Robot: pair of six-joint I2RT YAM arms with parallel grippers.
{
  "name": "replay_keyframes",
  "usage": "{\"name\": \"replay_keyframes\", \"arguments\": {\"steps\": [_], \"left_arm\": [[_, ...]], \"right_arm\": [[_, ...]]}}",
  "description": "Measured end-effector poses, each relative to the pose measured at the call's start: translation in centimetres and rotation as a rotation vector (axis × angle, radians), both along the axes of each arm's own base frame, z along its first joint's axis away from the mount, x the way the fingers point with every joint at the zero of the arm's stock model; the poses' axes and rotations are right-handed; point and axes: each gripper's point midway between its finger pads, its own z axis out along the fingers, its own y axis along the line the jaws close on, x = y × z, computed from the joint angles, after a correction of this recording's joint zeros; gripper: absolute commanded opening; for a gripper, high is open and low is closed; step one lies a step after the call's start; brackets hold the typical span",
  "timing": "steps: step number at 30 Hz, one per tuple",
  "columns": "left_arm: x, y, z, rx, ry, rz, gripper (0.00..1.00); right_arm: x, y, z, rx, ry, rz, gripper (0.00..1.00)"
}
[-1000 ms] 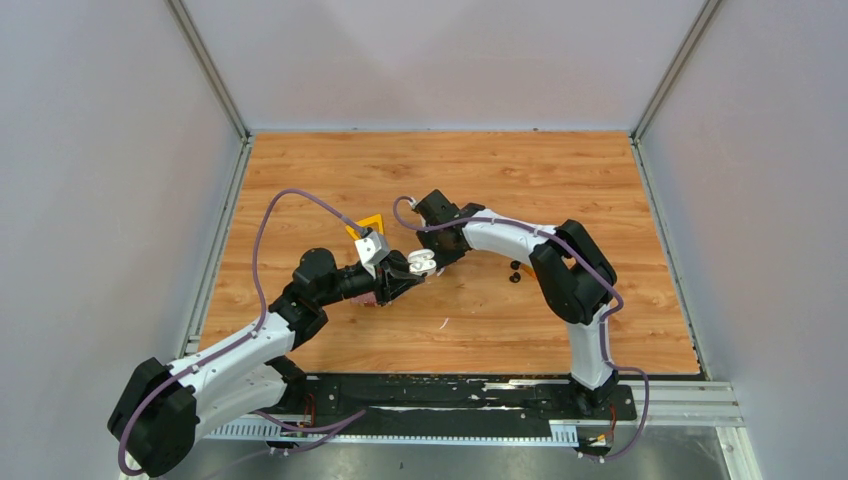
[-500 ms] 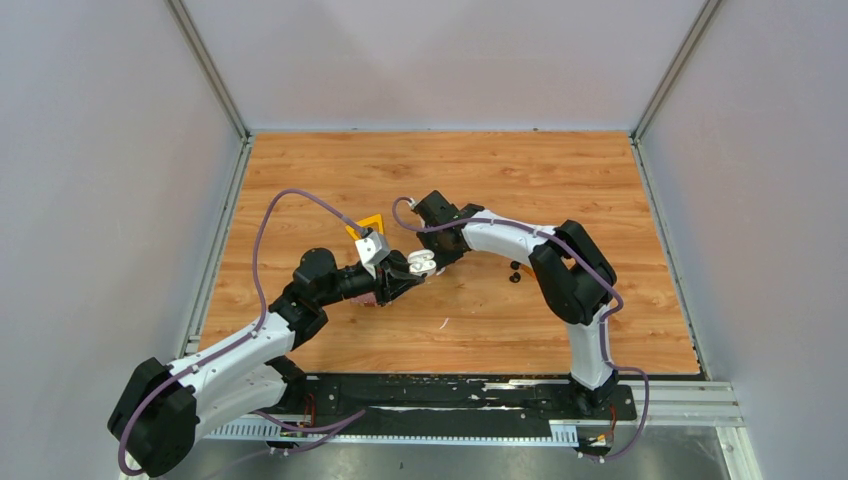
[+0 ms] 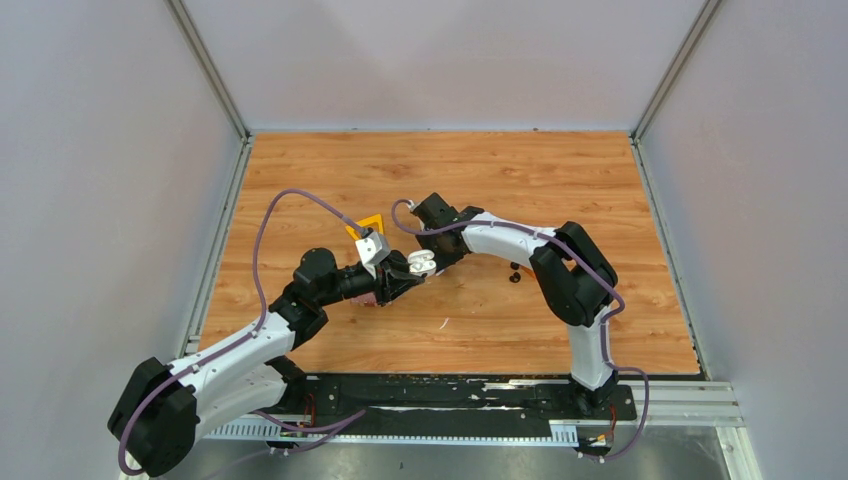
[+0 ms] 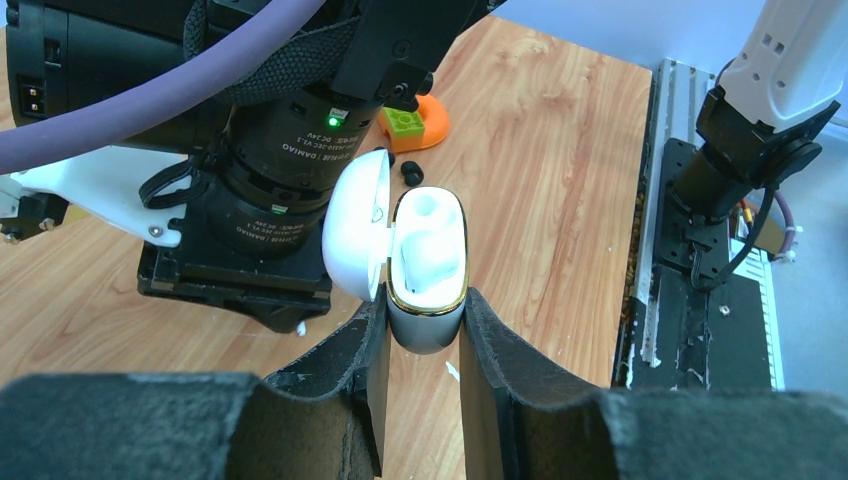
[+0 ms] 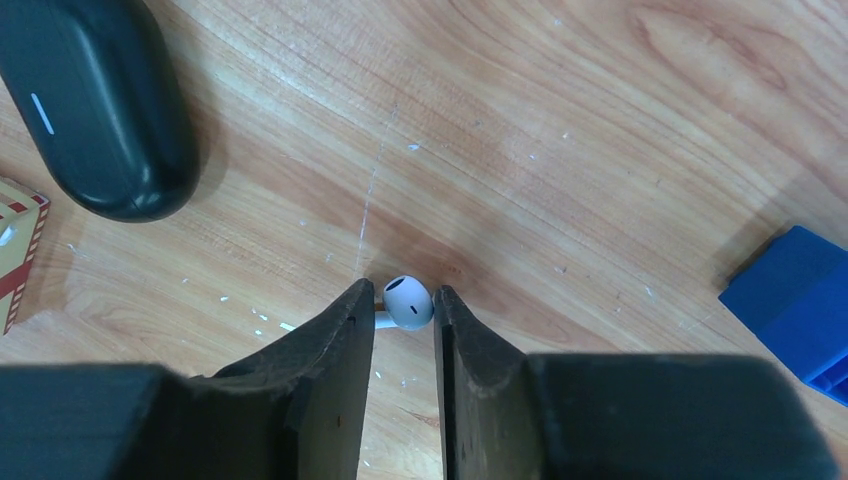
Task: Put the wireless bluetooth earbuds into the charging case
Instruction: Pick up the right earbud from the center of the board.
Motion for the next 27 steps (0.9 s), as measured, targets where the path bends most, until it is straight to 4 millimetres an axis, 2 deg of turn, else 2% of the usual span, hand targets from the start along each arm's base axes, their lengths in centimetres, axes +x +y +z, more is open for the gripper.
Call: {"name": "replay_keyframes", "arguments": {"steps": [9, 13, 16, 21, 24, 27], "left_arm": [[0.0, 0.0, 0.0, 0.001, 0.001, 0.000, 0.00], [0.0, 0.0, -0.1, 0.002, 0.002, 0.000, 0.00], [0.0, 0.0, -0.1, 0.003, 0.003, 0.000, 0.00], [0.0, 0.0, -0.1, 0.004, 0.004, 0.000, 0.00], [0.0, 0.0, -0.1, 0.003, 0.005, 0.000, 0.00], [0.0, 0.0, -0.1, 0.003, 0.005, 0.000, 0.00]], "right_arm": [[0.1, -0.2, 0.0, -0.009, -0.006, -0.004, 0.25], [0.2, -0.2, -0.1, -0.015, -0.010, -0.003, 0.16], [0.2, -0.3, 0.0, -0.017, -0.017, 0.000, 0.14], [-0.3, -1.5, 0.3, -0.048, -0.034, 0.017, 0.12], [-0.4, -2.2, 1.5, -0.062, -0.059, 0.031, 0.08], [0.0, -2.5, 3.8, -0.058, -0.111, 0.050, 0.06]]}}
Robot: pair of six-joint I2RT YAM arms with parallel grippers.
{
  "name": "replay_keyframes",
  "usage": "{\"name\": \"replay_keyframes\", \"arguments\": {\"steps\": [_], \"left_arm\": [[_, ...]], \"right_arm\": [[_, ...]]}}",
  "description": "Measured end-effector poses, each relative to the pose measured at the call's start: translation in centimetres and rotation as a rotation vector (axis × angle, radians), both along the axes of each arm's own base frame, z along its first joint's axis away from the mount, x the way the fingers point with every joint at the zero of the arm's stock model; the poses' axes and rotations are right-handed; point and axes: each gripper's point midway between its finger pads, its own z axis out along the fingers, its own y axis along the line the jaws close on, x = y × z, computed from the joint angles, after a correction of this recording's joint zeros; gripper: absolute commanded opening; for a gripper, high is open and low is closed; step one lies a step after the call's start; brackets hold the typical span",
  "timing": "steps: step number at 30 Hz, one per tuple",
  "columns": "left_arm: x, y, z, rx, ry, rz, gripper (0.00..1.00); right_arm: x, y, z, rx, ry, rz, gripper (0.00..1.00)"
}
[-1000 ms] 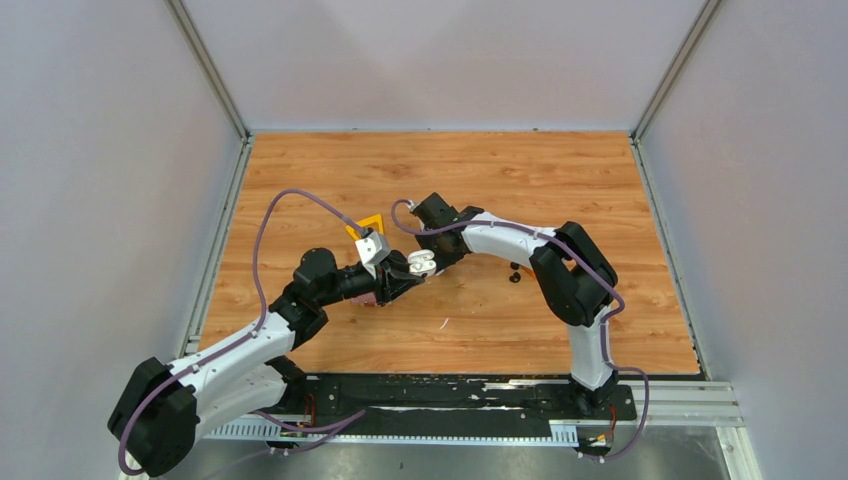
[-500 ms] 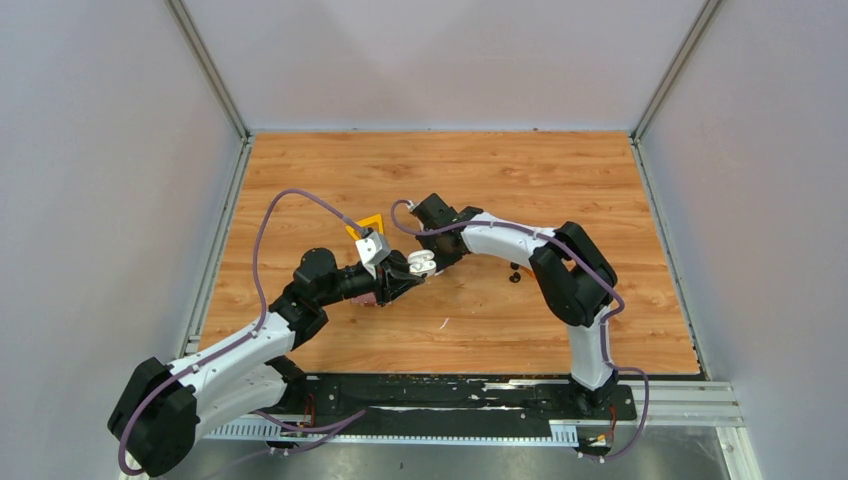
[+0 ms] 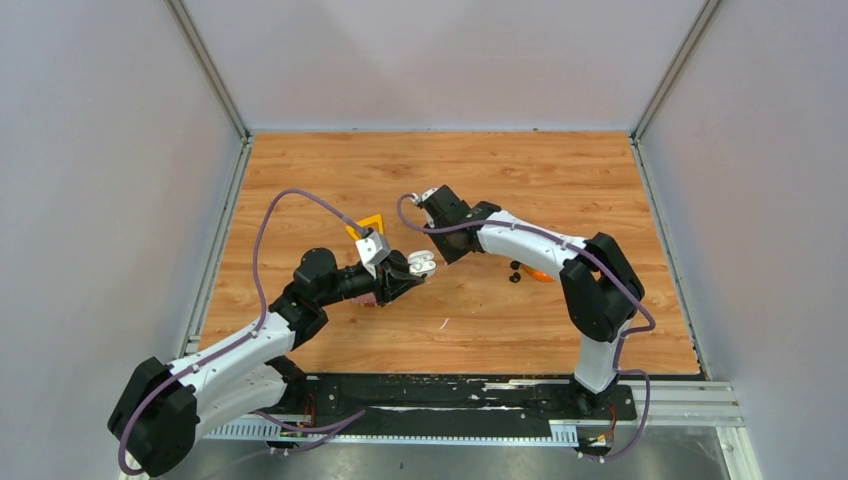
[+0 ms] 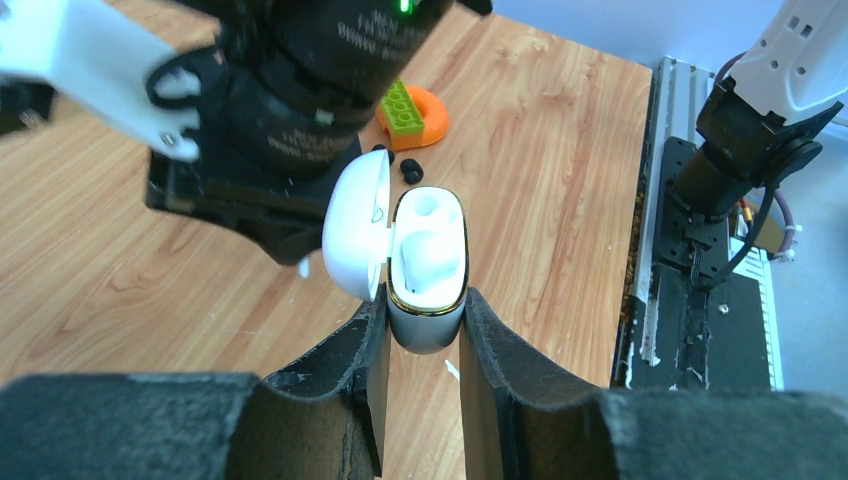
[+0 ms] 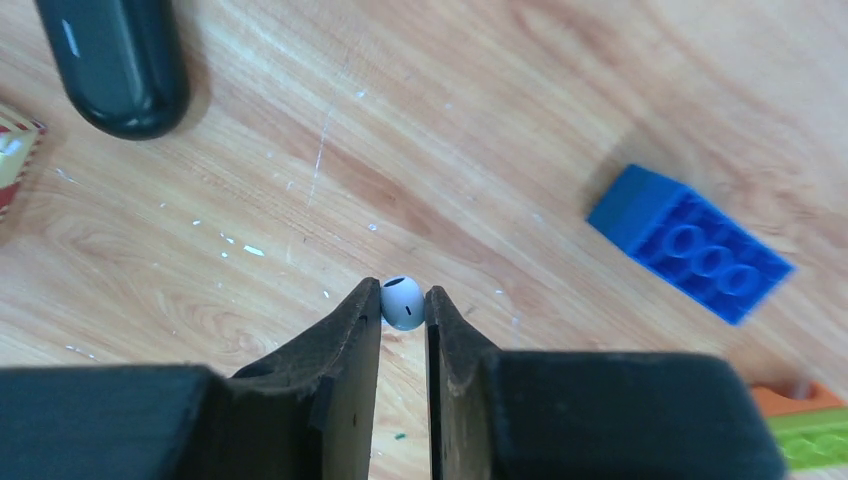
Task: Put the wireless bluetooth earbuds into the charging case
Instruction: Pick up the right earbud from the center of the board, then insert the right earbud into the right side groove of the charging case.
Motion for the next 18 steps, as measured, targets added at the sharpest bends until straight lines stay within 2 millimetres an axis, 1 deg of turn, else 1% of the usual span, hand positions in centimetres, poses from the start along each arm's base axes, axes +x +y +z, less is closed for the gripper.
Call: {"name": "replay_keyframes", "arguments": {"steps": [3, 5, 8, 11, 14, 18], "left_arm": [[0.0, 0.0, -0.1, 0.000, 0.002, 0.000, 0.00], [0.1, -0.1, -0.3, 0.002, 0.007, 0.000, 0.00], [0.2, -0.2, -0.7, 0.008, 0.019, -0.002, 0.00], [0.2, -0.3, -0.7, 0.007, 0.025, -0.007, 0.00], [0.1, -0.4, -0.6, 0.001, 0.028, -0.012, 0.00], [0.0, -0.5, -0.6, -0.005, 0.033, -0.022, 0.00]], "right_arm": [[1.1, -0.1, 2.6, -0.012, -0.061, 0.017, 0.06], [2.3, -0.2, 4.3, -0.019, -0.113, 0.028, 0.06], [3.3, -0.9, 6.6, -0.038, -0.183, 0.053, 0.06], [3.7, -1.8, 9.1, -0.060, -0.252, 0.084, 0.06], [4.0, -2.8, 12.1, -0.079, -0.335, 0.122, 0.06], [3.7, -3.5, 16.0, -0.071, -0.422, 0.171, 0.04]]}}
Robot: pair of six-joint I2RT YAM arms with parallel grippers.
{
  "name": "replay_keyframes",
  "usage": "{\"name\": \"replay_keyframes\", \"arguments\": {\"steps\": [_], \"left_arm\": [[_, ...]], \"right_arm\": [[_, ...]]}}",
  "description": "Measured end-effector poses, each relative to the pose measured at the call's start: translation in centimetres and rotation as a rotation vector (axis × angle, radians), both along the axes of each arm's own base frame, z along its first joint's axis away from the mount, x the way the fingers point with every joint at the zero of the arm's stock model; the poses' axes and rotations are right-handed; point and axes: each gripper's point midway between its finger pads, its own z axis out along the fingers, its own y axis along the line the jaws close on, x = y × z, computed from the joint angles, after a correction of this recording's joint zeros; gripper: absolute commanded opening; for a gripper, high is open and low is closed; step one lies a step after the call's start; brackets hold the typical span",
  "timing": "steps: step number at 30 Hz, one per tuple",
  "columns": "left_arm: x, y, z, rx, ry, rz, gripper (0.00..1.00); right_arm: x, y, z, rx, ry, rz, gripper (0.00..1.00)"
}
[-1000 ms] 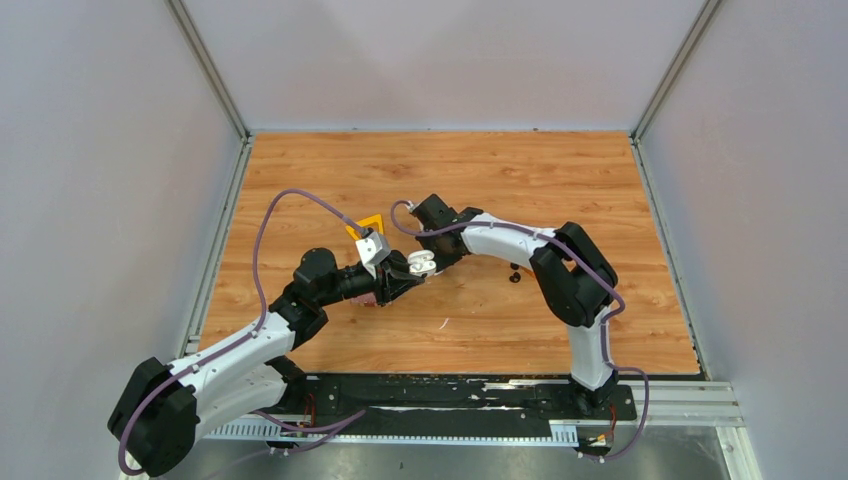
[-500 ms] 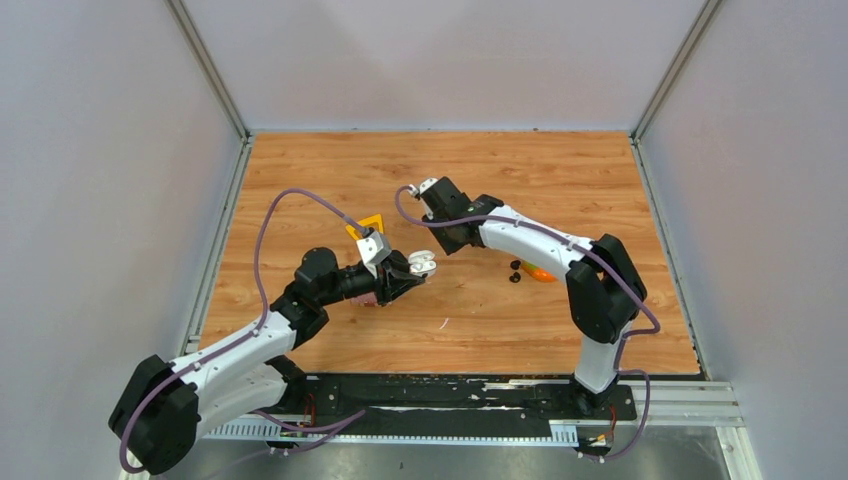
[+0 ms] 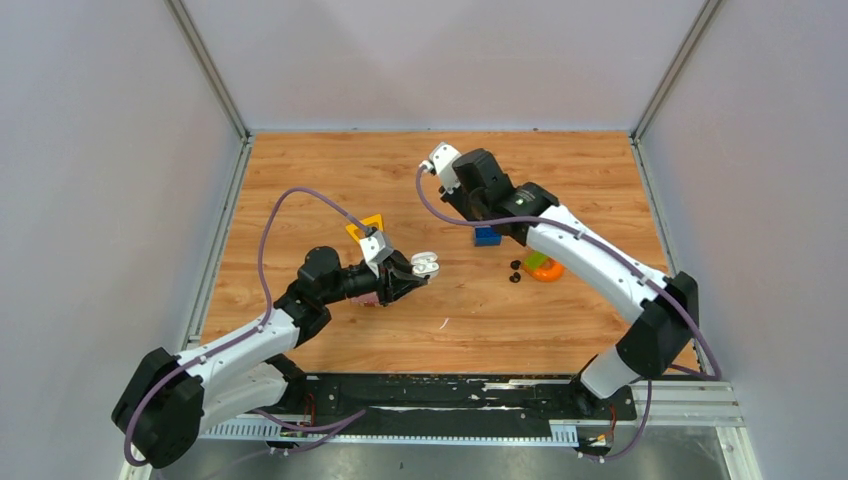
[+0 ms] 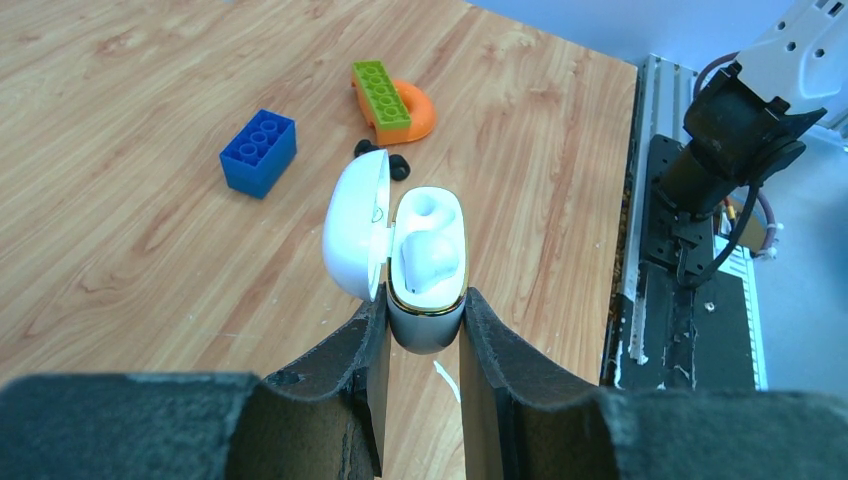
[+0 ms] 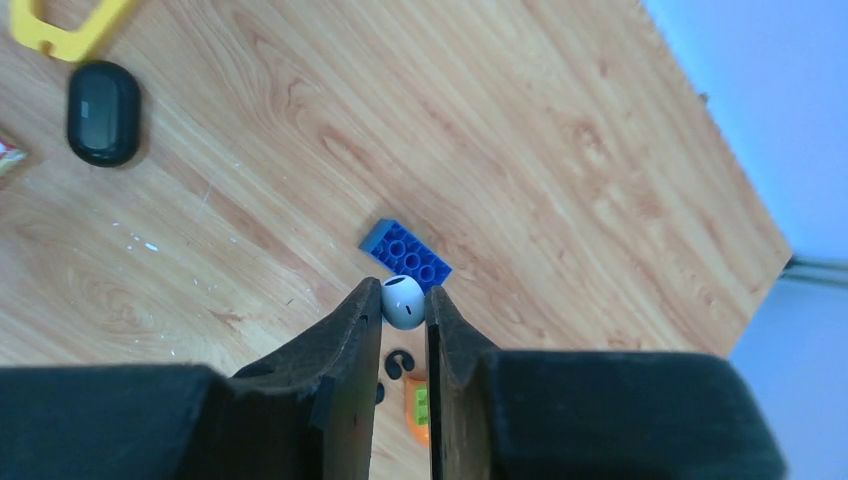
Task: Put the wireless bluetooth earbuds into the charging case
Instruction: Insert the right earbud into the right side groove of the charging case.
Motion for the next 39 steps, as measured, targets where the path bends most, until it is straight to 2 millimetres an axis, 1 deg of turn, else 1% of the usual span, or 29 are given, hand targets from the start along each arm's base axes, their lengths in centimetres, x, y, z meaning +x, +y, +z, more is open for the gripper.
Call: {"name": "replay_keyframes", "arguments": {"steps": [4, 6, 8, 10, 13, 14, 16, 18, 20, 24, 27, 34, 39], "left_arm": [[0.0, -0.1, 0.1, -0.006, 0.002, -0.004, 0.00], [-0.1, -0.1, 0.2, -0.012, 0.001, -0.007, 0.00], [-0.1, -0.2, 0.4, -0.017, 0.002, -0.009, 0.00], [-0.1, -0.2, 0.5, -0.021, 0.000, -0.012, 0.00], [-0.2, -0.3, 0.6, -0.028, -0.001, -0.018, 0.00], [-0.3, -0.3, 0.7, -0.029, -0.001, -0.021, 0.00], [-0.4, -0.3, 0.7, -0.031, -0.002, -0.028, 0.00], [-0.4, -0.4, 0.8, -0.033, -0.001, -0.031, 0.00], [-0.5, -0.4, 0.8, -0.035, 0.001, -0.034, 0.00], [-0.7, -0.5, 1.1, -0.047, 0.005, -0.041, 0.00], [-0.8, -0.5, 1.4, -0.057, 0.007, -0.046, 0.00], [-1.0, -0.6, 2.4, -0.091, 0.003, -0.054, 0.00], [-1.1, -0.7, 3.1, -0.121, 0.009, -0.059, 0.00]], "right_arm": [[-1.2, 0.2, 4.5, 0.059, -0.074, 0.083, 0.03], [-2.5, 0.5, 7.0, 0.095, -0.129, 0.151, 0.03], [-4.3, 1.0, 9.1, 0.141, -0.200, 0.242, 0.03], [-6.6, 1.4, 10.3, 0.180, -0.263, 0.342, 0.03], [-10.3, 2.0, 11.1, 0.212, -0.347, 0.510, 0.03], [-11.4, 2.4, 11.2, 0.216, -0.377, 0.564, 0.02], [-12.9, 3.2, 11.3, 0.211, -0.425, 0.650, 0.02], [-13.8, 4.2, 11.1, 0.197, -0.455, 0.715, 0.02], [-14.3, 5.1, 10.5, 0.168, -0.482, 0.767, 0.02], [-14.5, 5.9, 8.8, 0.089, -0.536, 0.822, 0.01], [-14.3, 6.0, 8.2, 0.033, -0.581, 0.840, 0.01], [-14.2, 6.6, 8.6, -0.014, -0.673, 0.863, 0.00], [-14.6, 7.0, 8.1, -0.028, -0.698, 0.886, 0.00]]}}
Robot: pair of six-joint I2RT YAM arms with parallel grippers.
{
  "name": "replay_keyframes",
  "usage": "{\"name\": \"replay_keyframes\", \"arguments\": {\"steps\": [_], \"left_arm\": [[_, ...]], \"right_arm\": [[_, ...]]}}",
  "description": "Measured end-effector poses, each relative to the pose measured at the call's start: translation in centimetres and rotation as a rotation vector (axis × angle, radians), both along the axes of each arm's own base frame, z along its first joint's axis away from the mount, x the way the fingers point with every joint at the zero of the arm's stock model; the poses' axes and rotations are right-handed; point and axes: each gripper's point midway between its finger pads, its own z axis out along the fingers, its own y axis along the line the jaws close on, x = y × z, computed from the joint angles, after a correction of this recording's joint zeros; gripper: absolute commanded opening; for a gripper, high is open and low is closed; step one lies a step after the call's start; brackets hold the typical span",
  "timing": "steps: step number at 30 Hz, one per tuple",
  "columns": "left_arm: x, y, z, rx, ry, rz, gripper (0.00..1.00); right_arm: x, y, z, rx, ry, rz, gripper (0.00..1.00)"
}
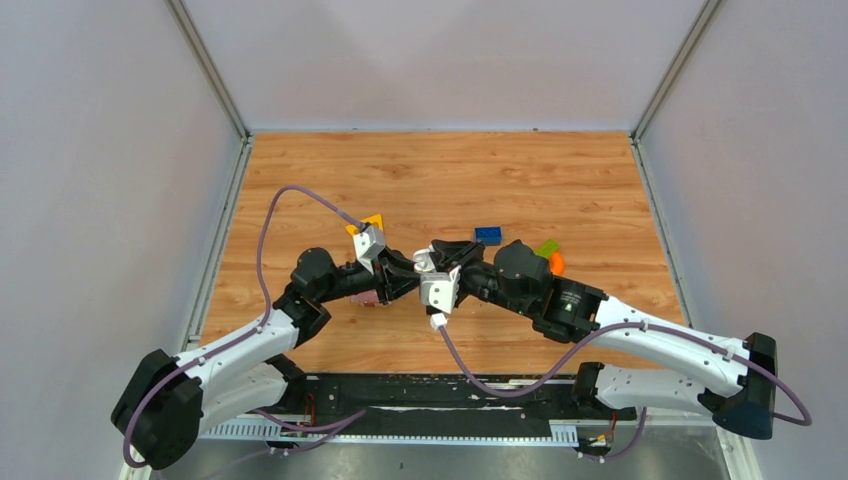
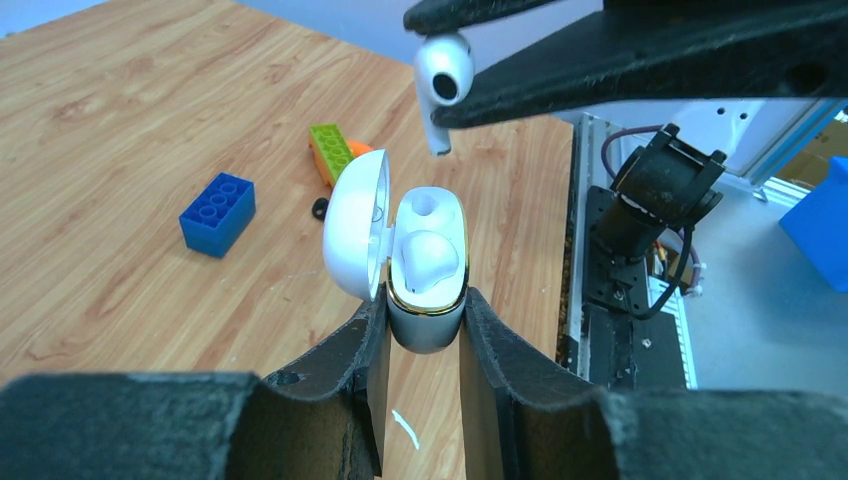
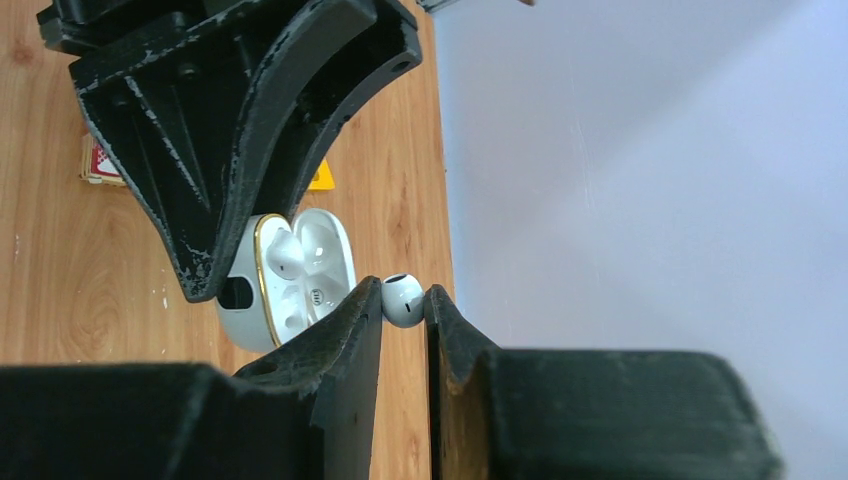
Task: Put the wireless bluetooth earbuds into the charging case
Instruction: Insert the right earbud into the right side groove of the charging case.
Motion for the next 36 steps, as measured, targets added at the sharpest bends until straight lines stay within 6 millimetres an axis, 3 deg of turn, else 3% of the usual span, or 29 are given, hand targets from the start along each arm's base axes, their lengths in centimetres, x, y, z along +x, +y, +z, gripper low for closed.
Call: {"name": "replay_keyframes", "arguments": {"steps": [36], "left_arm": [[0.0, 0.0, 0.7, -0.027, 0.004, 0.004, 0.00]], "right_arm": [[-0.2, -0.2, -2.6, -0.074, -0.078, 0.013, 0.00]]}}
